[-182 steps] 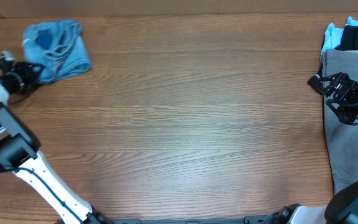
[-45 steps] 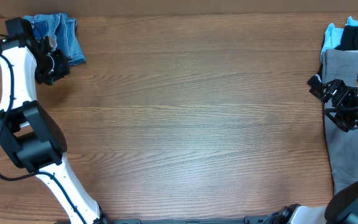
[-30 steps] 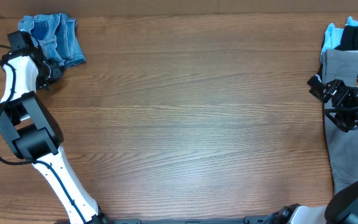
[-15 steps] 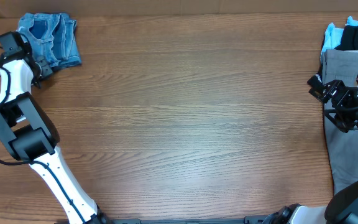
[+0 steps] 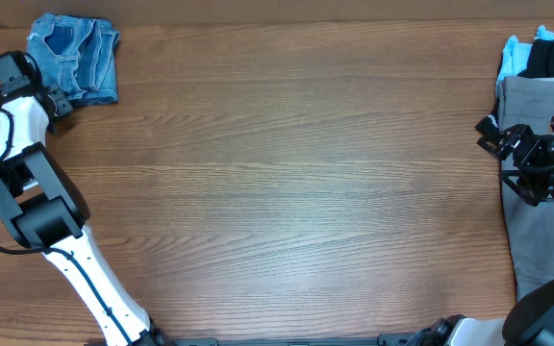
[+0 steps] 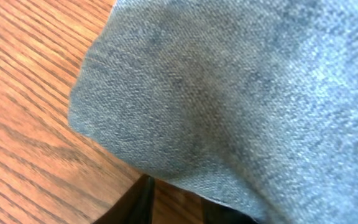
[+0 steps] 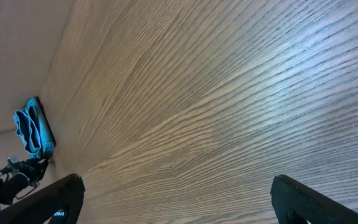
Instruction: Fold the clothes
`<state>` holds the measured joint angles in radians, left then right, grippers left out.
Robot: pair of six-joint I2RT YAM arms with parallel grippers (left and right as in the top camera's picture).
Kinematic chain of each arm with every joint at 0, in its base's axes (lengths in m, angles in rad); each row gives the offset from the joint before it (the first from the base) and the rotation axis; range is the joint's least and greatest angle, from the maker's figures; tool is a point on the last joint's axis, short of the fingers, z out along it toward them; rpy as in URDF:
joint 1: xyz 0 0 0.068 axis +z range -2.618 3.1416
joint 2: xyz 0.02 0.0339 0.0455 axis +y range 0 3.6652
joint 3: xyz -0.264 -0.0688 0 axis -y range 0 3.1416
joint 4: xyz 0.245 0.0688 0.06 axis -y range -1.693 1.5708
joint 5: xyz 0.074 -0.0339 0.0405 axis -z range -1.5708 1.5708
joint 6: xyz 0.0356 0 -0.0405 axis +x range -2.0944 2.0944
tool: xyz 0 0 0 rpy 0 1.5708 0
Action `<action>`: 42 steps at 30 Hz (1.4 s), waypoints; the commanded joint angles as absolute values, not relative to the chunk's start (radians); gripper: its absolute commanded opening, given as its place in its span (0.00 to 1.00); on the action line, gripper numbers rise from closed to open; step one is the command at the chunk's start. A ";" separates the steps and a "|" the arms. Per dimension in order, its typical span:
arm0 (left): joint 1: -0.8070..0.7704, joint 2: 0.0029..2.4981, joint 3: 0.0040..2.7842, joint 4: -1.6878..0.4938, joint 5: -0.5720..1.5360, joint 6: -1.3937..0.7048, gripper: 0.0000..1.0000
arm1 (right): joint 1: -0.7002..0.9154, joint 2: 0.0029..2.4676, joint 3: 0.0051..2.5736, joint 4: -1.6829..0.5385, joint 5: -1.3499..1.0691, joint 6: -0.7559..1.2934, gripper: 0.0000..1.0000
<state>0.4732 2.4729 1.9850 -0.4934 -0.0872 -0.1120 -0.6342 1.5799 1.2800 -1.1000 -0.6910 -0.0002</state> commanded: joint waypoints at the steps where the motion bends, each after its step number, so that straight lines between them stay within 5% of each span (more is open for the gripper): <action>1: 0.467 2.485 1.990 -0.518 -0.078 -0.115 0.41 | -0.634 1.573 1.290 -1.097 -0.689 -0.004 1.00; 7: 0.459 2.432 2.045 -0.680 -0.077 -0.120 0.54 | -0.634 1.573 1.290 -1.094 -0.689 -0.005 1.00; 10: 0.458 2.394 2.069 -0.749 -0.077 -0.120 0.84 | -0.634 1.573 1.290 -1.083 -0.689 -0.004 1.00; 13: 0.458 2.344 2.085 -0.811 -0.076 -0.121 1.00 | -0.634 1.573 1.290 -1.079 -0.689 -0.004 1.00; 19: 0.457 2.186 2.088 -0.845 0.060 -0.146 1.00 | -0.634 1.573 1.290 -1.072 -0.726 -0.004 0.99; 25: 0.457 2.007 2.088 -0.871 0.321 -0.147 1.00 | -0.634 1.532 1.290 -1.090 -0.815 -0.005 0.87; 41: 0.457 1.916 2.088 -0.971 0.461 -0.146 1.00 | -0.634 0.879 1.290 -1.392 -0.775 -0.124 0.88; 42: 0.457 1.916 2.088 -0.972 0.461 -0.146 1.00 | -0.634 0.836 1.290 -1.394 -0.771 -0.124 0.98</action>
<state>0.4644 1.9121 2.0834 -0.9730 0.4385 -0.1318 -0.6342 0.9272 1.2800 -1.3911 -0.7788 -0.0959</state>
